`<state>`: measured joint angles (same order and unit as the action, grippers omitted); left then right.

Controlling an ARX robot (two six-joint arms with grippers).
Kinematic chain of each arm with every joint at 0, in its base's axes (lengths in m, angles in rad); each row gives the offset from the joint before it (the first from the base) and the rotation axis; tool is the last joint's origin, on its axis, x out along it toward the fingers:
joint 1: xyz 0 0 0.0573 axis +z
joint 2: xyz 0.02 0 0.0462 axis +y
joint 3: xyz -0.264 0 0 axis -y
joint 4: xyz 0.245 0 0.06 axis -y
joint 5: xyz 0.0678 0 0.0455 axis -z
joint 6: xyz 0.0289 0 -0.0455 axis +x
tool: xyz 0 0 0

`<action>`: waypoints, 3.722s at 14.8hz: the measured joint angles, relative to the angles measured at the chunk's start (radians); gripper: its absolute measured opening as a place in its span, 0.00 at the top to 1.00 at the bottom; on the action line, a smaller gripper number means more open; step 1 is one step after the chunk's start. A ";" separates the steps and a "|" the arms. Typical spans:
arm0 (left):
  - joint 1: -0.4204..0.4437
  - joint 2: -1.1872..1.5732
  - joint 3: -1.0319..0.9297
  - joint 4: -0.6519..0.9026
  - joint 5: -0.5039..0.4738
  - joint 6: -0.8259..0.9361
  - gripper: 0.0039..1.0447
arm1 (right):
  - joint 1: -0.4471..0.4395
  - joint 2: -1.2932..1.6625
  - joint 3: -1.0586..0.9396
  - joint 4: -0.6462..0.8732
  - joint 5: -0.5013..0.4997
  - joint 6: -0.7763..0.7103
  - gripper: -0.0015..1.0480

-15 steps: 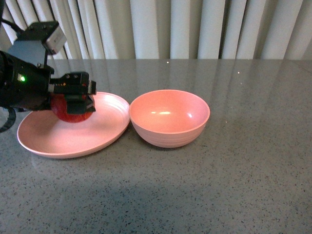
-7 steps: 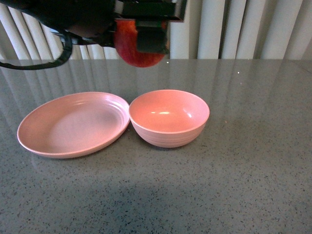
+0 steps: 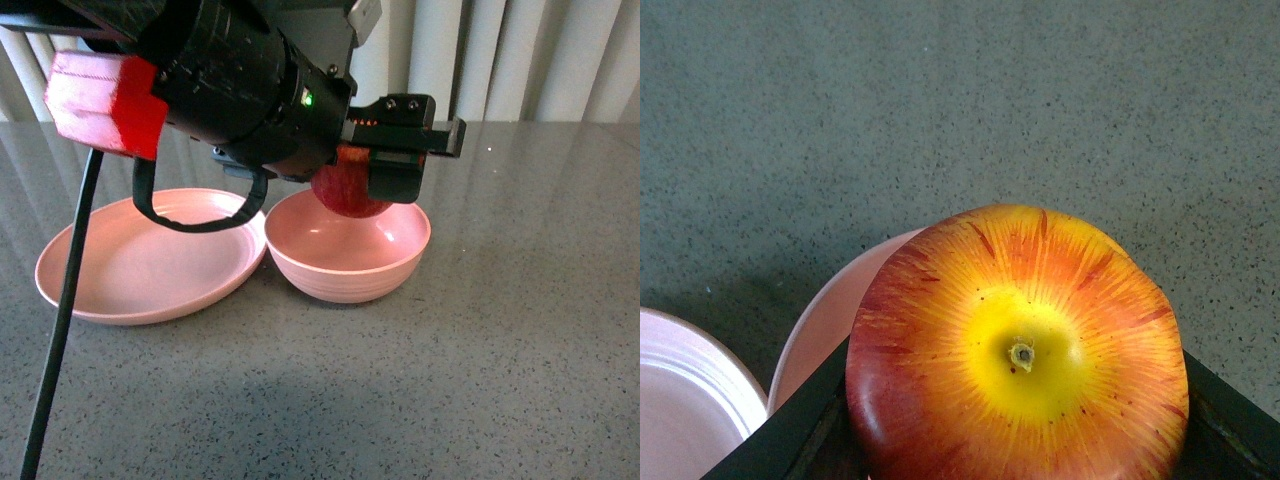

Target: Move apple from plate to bowl

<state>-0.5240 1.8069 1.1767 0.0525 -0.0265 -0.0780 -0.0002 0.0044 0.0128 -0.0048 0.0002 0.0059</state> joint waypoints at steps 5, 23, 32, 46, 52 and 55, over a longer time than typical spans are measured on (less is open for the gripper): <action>0.007 0.122 0.041 -0.002 -0.015 -0.047 0.35 | 0.000 0.000 0.000 0.000 0.000 0.000 0.06; 0.022 -0.167 -0.016 0.235 -0.103 -0.014 0.06 | 0.000 0.000 0.000 0.000 0.000 0.000 0.06; 0.252 -0.754 -0.738 0.551 -0.242 0.060 0.83 | 0.000 0.000 0.000 0.000 0.000 0.000 0.06; 0.521 -1.273 -1.120 0.416 0.027 0.063 0.99 | 0.000 0.000 0.000 0.000 0.000 0.000 0.06; 0.521 -1.424 -1.163 0.323 0.027 0.064 0.99 | 0.000 0.000 0.000 0.000 0.000 0.000 0.06; 0.521 -1.505 -1.163 0.246 0.026 0.064 0.99 | 0.000 0.000 0.000 0.000 0.000 0.000 0.06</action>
<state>-0.0029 0.3019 0.0139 0.2989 -0.0002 -0.0143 -0.0002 0.0044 0.0128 -0.0048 0.0002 0.0059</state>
